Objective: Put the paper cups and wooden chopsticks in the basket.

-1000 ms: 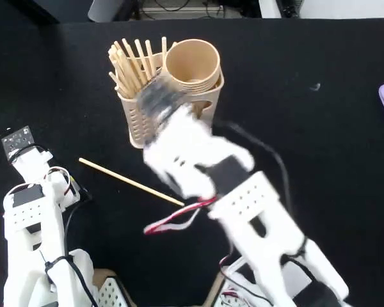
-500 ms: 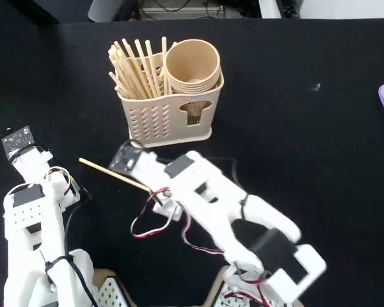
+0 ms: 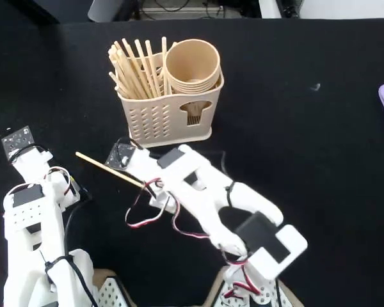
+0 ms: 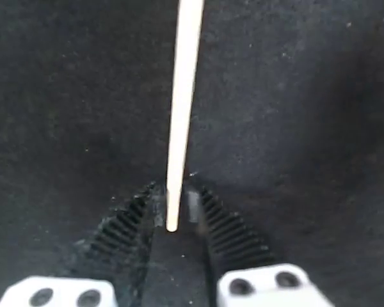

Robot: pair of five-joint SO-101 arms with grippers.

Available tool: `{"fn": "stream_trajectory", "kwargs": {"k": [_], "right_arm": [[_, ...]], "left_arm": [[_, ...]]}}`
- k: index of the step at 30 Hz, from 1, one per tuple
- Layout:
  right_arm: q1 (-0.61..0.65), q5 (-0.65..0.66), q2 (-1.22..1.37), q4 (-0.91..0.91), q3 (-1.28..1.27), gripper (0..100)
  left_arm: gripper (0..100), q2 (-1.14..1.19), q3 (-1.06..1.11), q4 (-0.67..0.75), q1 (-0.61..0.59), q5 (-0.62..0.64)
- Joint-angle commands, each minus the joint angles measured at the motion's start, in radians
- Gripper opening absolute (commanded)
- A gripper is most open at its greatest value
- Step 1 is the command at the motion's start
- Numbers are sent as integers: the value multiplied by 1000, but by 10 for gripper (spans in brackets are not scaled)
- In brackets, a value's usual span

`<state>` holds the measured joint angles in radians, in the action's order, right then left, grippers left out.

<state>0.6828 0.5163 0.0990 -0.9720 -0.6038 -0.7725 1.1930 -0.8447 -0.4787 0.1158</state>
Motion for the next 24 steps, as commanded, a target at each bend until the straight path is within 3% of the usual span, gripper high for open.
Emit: {"fn": "stream_trajectory", "kwargs": {"k": [1,10,15,19,24], "right_arm": [[-20,26,2,-35,33,8],[-20,25,-447,-304,39,11],[-20,15,-765,-339,42,11],[-20,-89,-984,-218,36,11],[-52,-241,-1090,138,-30,11]], "left_arm": [[155,-14,-7,18,1,-3],[155,-14,-7,18,1,-3],[155,-14,-7,18,1,-5],[155,-14,-7,18,1,-5],[155,-14,-7,18,1,-5]]}}
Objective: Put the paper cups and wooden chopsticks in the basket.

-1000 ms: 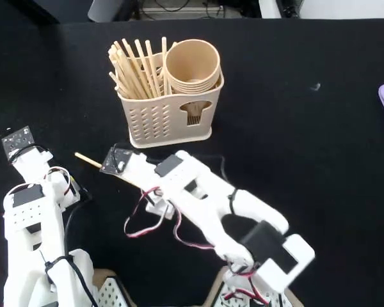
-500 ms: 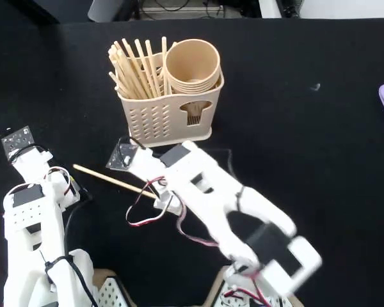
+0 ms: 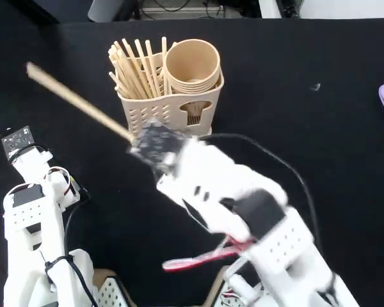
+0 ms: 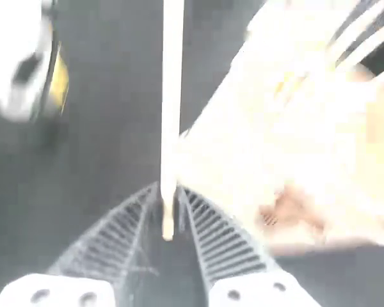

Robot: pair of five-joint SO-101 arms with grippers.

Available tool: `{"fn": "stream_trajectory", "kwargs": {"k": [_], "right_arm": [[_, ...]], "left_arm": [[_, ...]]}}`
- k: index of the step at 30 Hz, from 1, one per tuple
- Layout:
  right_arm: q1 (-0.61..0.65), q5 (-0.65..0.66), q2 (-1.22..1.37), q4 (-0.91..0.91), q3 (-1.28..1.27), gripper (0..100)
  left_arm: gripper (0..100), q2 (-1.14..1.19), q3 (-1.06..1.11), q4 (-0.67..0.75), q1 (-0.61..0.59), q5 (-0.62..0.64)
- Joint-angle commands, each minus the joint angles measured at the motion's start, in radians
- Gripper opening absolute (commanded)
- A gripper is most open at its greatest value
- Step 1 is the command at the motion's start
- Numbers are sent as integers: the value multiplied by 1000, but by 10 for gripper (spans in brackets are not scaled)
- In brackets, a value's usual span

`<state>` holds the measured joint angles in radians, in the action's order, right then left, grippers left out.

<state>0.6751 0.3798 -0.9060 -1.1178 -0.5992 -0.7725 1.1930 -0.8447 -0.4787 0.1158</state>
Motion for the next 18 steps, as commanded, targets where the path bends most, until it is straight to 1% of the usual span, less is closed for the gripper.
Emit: {"fn": "stream_trajectory", "kwargs": {"k": [1,3,6,10,15,18], "right_arm": [[-60,-127,-84,374,-65,11],[-86,-160,-81,531,-139,11],[-115,-203,-68,674,-209,11],[-144,-269,-12,885,-231,11],[-147,-270,211,1169,-225,11],[-147,-275,377,1250,-174,11]], "left_arm": [[155,-14,-7,18,1,-5],[155,-14,-7,18,1,-5],[155,-14,-7,17,1,-5],[155,-14,-7,18,4,-5],[155,-14,-7,18,2,-5],[155,-14,-7,18,1,-5]]}}
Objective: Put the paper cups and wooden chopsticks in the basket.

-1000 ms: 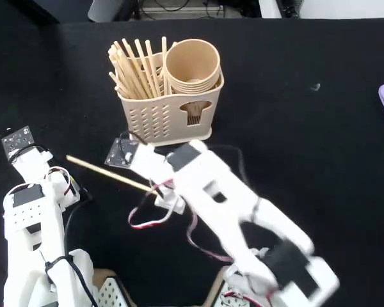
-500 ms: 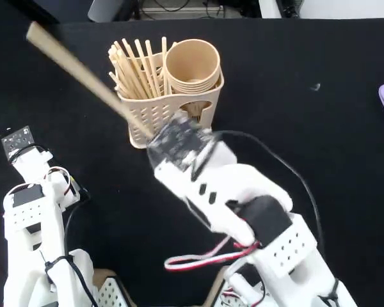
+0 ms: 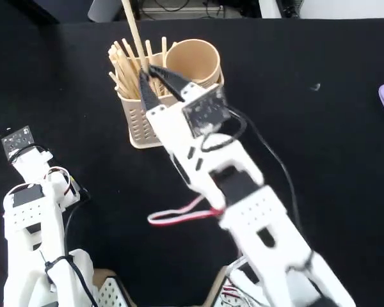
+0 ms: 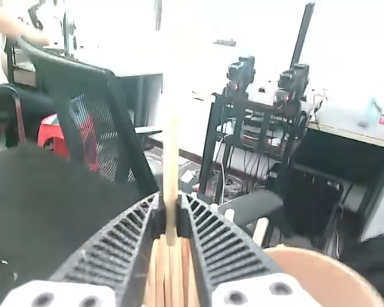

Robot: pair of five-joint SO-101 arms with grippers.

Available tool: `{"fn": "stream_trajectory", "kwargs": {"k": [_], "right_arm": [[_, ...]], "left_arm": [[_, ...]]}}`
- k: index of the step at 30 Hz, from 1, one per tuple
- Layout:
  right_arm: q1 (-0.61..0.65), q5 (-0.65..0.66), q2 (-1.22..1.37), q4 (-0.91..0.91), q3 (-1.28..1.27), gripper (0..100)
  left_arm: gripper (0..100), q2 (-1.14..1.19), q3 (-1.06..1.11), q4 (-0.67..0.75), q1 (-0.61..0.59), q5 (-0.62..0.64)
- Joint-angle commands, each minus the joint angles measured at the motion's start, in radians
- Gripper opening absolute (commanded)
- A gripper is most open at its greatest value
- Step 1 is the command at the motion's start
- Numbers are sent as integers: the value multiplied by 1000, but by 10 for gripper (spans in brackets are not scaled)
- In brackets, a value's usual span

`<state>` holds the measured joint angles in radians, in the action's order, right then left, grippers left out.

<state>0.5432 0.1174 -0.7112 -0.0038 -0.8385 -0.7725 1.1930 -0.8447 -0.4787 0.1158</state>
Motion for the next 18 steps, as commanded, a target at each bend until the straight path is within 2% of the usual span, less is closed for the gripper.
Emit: {"fn": "stream_trajectory", "kwargs": {"k": [1,7,15,18], "right_arm": [[-15,-12,236,144,90,11],[-17,-14,443,147,191,11],[-17,-14,467,100,191,14],[-14,-14,461,60,193,77]], "left_arm": [[155,-14,-7,18,1,-5],[155,-14,-7,15,1,-5],[155,-14,-7,15,1,-5],[155,-14,-7,15,1,-5]]}}
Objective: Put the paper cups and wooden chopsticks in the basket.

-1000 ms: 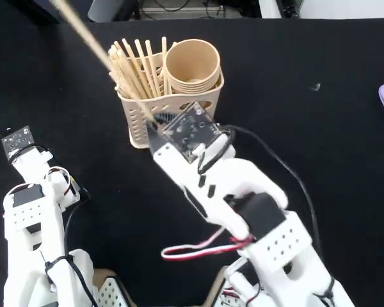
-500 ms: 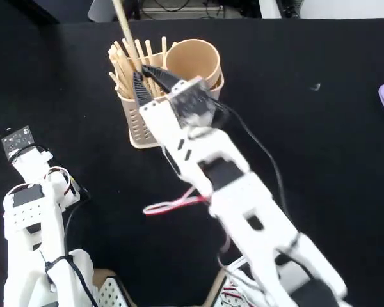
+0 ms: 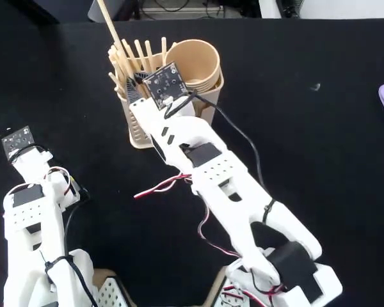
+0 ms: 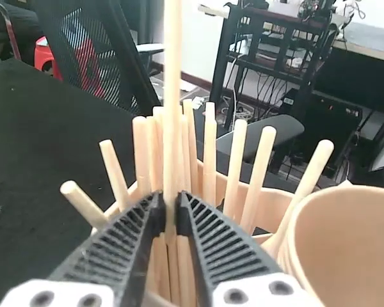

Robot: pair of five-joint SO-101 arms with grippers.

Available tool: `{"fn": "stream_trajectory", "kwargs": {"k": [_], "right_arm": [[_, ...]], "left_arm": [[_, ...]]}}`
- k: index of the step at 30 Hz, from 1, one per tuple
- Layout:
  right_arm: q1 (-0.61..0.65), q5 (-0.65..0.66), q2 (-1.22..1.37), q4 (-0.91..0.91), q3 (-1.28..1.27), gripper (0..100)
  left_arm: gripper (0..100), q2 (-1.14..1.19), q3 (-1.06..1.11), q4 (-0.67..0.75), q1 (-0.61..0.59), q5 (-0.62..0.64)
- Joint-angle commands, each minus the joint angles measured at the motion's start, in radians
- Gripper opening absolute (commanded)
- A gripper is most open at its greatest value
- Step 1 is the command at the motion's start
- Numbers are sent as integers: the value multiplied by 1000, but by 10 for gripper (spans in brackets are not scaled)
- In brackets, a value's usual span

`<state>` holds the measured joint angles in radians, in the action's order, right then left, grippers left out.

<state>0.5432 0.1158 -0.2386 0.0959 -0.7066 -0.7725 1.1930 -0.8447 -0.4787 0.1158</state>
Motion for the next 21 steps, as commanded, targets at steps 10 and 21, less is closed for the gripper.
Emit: {"fn": "stream_trajectory", "kwargs": {"k": [10,21], "right_arm": [[-11,-12,-54,-77,62,125],[-18,-5,-676,-488,61,111]], "left_arm": [[155,-14,-7,17,1,-5],[155,-14,-7,12,-1,-5]]}}
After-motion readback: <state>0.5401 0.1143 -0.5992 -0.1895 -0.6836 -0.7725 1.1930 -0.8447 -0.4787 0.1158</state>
